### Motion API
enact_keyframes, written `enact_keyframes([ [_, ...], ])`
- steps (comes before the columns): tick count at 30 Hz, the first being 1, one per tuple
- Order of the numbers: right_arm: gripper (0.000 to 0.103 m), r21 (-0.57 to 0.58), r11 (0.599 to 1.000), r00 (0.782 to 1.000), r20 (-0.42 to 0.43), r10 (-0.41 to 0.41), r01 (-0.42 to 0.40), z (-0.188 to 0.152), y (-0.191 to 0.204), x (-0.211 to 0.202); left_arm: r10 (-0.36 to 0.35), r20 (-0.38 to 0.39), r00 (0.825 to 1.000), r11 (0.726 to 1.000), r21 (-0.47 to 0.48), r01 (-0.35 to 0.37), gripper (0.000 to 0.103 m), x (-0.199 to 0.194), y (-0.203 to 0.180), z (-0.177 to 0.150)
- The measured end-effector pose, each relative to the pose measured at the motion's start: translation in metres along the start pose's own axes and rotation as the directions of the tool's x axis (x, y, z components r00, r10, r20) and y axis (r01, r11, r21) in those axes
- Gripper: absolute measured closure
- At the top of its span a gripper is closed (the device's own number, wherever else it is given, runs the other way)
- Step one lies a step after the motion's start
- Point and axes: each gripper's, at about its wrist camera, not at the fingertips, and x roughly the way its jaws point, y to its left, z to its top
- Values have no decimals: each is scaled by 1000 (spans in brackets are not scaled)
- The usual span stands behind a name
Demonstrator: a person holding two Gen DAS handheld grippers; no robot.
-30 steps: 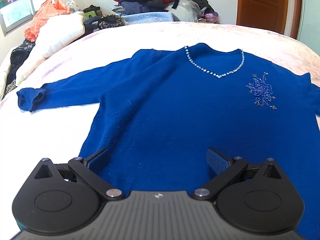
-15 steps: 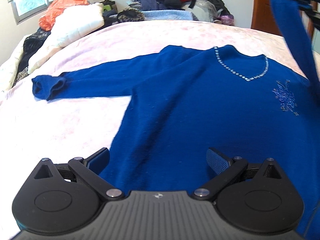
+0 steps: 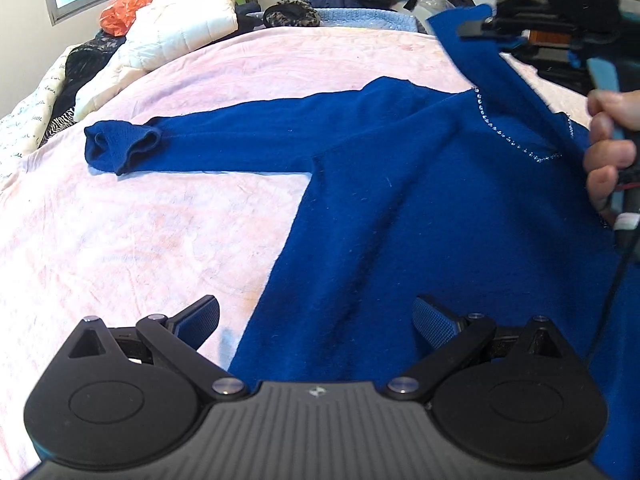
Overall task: Fold small clothes
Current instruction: 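Lift the sleeve with the right gripper and carry it across the body, then lay the held sleeve across the sweater toward the other sleeve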
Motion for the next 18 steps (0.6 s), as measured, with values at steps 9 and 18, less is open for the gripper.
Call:
enact_keyframes([
  [9, 94, -27, 1000, 997, -83, -4, 2, -15, 6, 26, 4, -5, 1000, 1000, -11, -4, 0, 3, 4, 2],
  [18, 87, -17, 999, 975, -218, -32, 29, -36, 5, 61, 5, -11, 1000, 1000, -11, -5, 0, 5, 6, 2],
])
